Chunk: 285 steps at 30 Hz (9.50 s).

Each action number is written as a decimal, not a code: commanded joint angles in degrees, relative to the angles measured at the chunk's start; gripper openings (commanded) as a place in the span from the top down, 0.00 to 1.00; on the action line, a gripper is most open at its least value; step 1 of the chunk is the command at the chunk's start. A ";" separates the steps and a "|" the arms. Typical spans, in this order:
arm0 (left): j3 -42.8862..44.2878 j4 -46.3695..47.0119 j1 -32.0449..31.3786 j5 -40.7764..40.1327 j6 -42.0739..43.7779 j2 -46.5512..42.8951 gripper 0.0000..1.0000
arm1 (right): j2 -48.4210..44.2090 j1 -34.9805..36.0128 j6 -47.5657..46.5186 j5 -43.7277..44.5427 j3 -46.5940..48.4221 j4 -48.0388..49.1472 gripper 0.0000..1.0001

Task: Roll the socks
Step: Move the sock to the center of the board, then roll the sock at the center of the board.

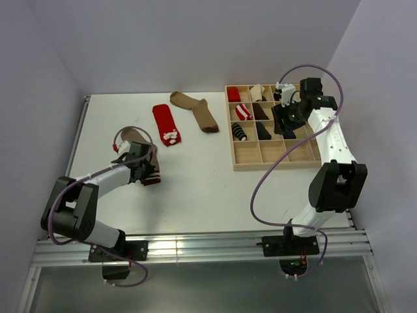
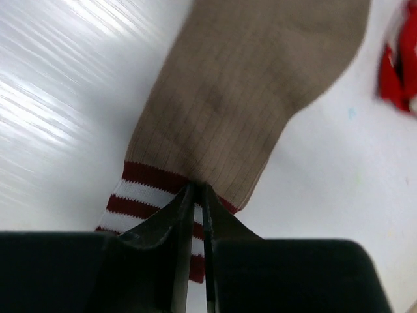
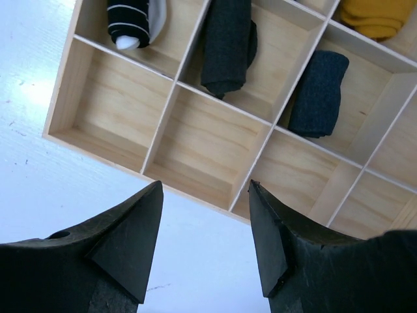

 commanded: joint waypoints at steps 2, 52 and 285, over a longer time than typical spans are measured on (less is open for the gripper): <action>-2.12 -4.22 -9.65 4.90 -4.14 3.18 0.84 | -3.51 1.63 -1.25 0.04 -1.14 1.51 0.37; 31.19 -26.54 -5.64 8.68 7.80 -23.19 0.63 | -9.23 56.01 -0.55 7.24 -28.91 27.52 0.40; -4.40 6.32 -19.60 48.76 -2.47 9.16 0.94 | -7.64 70.64 -17.51 11.41 -48.62 47.67 0.80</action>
